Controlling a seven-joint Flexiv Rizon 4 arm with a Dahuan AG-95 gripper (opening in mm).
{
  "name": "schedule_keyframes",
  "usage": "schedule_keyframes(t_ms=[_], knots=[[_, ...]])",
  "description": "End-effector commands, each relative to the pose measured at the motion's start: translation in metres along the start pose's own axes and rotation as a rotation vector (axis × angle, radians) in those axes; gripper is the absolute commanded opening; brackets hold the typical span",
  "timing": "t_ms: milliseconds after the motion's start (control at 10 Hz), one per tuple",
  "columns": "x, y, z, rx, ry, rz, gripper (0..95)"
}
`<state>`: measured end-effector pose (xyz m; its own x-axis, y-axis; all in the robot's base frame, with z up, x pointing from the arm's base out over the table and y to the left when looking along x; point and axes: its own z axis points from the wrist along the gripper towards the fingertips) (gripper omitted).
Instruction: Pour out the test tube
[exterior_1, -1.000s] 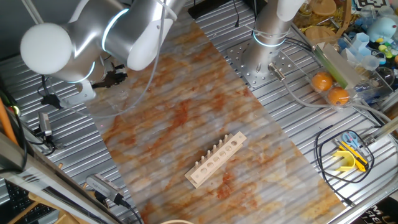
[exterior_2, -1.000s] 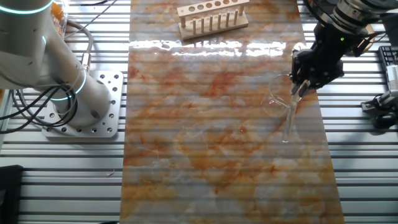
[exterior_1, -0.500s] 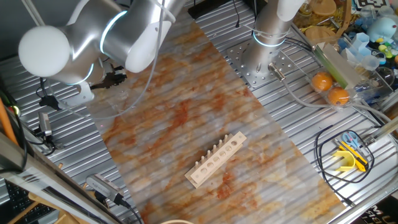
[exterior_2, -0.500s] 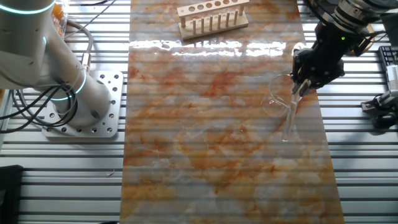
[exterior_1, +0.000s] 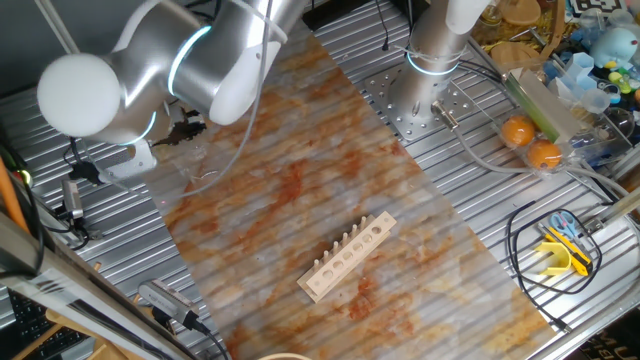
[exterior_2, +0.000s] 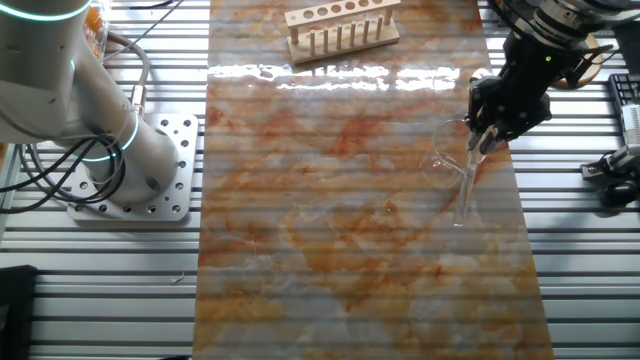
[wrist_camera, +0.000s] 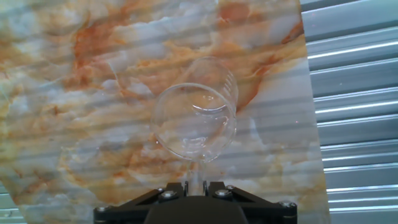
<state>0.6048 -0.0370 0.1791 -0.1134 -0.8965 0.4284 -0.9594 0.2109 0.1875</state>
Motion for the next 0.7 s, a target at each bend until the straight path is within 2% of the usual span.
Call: schedule_keyframes(t_ms=[100, 400, 700], knots=[[-0.0003, 0.0005, 0.0006, 0.004, 0.012, 0.002, 0.0], [-0.0009, 0.0003, 0.0017, 0.005, 0.039, -0.009, 0.0], [-0.0013, 0.0003, 0.0021, 0.003, 0.039, -0.012, 0.0]])
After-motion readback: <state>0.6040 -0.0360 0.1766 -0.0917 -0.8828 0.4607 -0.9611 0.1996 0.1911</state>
